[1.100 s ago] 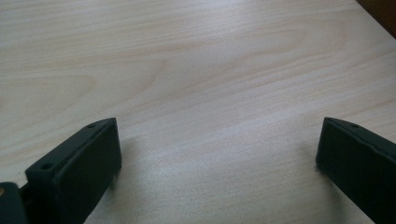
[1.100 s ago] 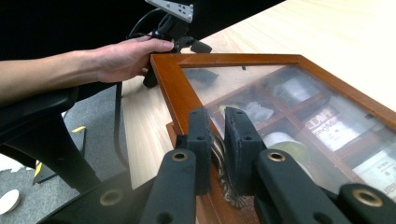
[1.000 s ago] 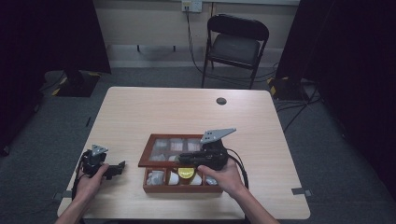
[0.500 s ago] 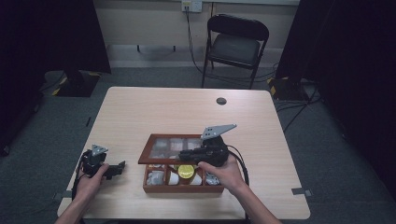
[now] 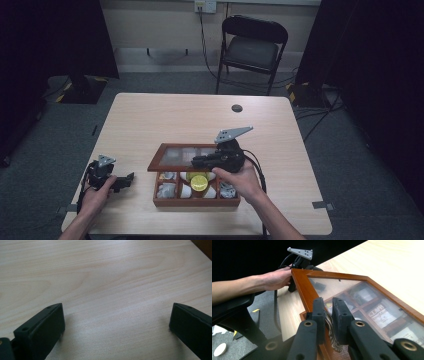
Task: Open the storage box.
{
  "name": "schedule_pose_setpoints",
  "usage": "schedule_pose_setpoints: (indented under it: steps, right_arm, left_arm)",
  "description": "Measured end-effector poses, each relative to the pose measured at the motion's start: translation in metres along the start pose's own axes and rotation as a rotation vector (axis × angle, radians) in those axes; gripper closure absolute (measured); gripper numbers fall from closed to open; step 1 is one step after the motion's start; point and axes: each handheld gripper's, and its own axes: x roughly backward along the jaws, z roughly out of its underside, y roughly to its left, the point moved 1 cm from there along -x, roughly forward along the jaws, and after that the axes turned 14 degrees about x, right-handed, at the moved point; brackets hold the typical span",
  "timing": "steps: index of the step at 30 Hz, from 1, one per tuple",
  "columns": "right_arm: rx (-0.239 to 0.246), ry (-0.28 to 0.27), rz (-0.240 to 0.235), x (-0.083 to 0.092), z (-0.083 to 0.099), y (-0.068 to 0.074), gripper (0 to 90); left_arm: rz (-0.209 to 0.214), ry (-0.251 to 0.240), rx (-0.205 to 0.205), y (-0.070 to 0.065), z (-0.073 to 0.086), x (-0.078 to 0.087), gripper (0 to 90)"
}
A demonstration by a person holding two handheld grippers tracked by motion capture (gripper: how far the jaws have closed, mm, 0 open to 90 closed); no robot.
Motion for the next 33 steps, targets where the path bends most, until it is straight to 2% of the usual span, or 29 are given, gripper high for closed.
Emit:
schedule_pose_setpoints:
  steps: [14,21,33]
  right_arm:
    - [-0.005,0.007,0.002,0.003,-0.011,-0.007,81.4]
    - [-0.031,0.013,-0.015,0.005,-0.016,-0.013,81.4]
    - [-0.047,0.021,-0.032,0.007,-0.028,-0.025,81.6]
  left_arm:
    - [0.001,-0.001,0.001,0.000,0.000,0.000,0.0]
    - [0.001,-0.002,0.002,0.000,0.000,0.000,0.0]
    - [0.000,-0.001,0.000,0.000,0.000,0.000,0.0]
